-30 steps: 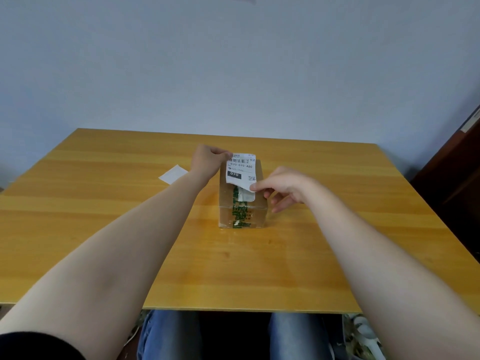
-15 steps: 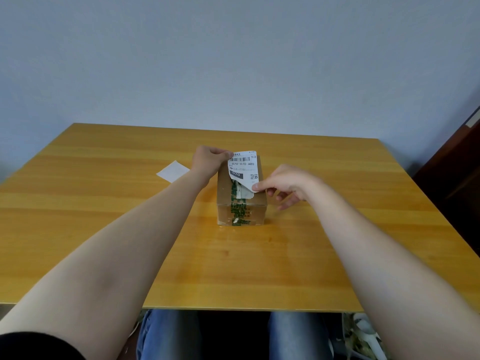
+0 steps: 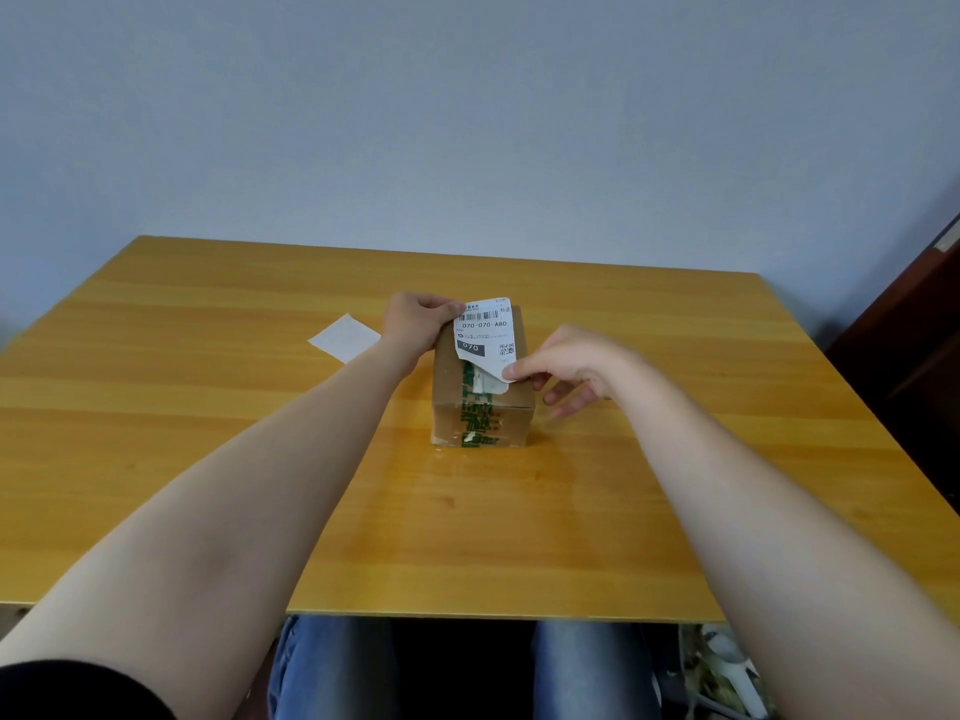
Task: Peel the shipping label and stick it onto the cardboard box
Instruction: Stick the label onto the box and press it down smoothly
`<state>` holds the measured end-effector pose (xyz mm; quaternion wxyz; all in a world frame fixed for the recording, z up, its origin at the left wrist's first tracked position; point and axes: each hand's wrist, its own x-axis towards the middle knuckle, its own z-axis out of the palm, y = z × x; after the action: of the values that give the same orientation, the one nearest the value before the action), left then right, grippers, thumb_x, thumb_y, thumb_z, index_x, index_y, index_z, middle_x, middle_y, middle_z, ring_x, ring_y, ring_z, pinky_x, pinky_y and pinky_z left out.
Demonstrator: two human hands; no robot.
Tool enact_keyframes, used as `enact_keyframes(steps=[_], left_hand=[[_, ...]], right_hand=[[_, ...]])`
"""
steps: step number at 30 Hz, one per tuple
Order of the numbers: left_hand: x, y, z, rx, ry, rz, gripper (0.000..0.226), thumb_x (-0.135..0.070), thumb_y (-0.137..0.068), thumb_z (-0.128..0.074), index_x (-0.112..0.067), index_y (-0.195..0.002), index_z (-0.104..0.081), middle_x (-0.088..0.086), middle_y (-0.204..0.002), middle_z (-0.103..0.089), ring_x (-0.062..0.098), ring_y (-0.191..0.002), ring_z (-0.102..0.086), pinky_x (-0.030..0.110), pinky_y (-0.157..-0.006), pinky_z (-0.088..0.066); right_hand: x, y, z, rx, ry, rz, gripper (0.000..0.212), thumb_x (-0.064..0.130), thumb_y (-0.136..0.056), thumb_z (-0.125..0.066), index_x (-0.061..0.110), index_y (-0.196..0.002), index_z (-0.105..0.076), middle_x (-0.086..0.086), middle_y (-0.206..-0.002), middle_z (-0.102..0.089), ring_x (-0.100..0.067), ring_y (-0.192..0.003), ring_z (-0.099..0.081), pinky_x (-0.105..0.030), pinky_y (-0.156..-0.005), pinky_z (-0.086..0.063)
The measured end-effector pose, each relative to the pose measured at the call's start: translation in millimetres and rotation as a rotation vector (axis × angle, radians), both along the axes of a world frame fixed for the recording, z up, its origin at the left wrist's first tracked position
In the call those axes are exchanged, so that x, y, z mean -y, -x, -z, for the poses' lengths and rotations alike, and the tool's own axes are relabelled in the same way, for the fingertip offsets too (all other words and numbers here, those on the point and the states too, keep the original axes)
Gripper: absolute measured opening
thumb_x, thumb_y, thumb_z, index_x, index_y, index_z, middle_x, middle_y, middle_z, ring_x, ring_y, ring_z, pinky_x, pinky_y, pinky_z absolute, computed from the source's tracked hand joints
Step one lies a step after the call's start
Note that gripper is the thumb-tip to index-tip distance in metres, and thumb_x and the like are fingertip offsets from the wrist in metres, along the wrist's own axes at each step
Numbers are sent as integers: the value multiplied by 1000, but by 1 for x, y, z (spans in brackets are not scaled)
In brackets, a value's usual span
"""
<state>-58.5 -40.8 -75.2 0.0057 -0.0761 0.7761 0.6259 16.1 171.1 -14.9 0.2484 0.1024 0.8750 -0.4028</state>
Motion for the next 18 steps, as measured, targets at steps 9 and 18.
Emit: enact_keyframes(steps=[9, 18], left_hand=[[0, 1, 1, -5, 14, 3, 19, -30, -90, -78, -15, -102, -81, 3, -97, -80, 23, -94, -75, 37, -78, -63], [-1, -5, -2, -3, 0, 7, 18, -28, -90, -79, -14, -101, -81, 3, -98, -79, 23, -94, -75, 35, -75, -63]], right_hand=[[0, 1, 2, 1, -9, -7, 35, 33, -83, -89, 11, -108, -75, -5, -91, -68, -18, -65, -62, -38, -60, -65], [4, 3, 4, -14, -47, -28, 34, 34, -83, -87, 12, -106, -75, -5, -90, -69, -18, -63, -63, -41, -64, -66]])
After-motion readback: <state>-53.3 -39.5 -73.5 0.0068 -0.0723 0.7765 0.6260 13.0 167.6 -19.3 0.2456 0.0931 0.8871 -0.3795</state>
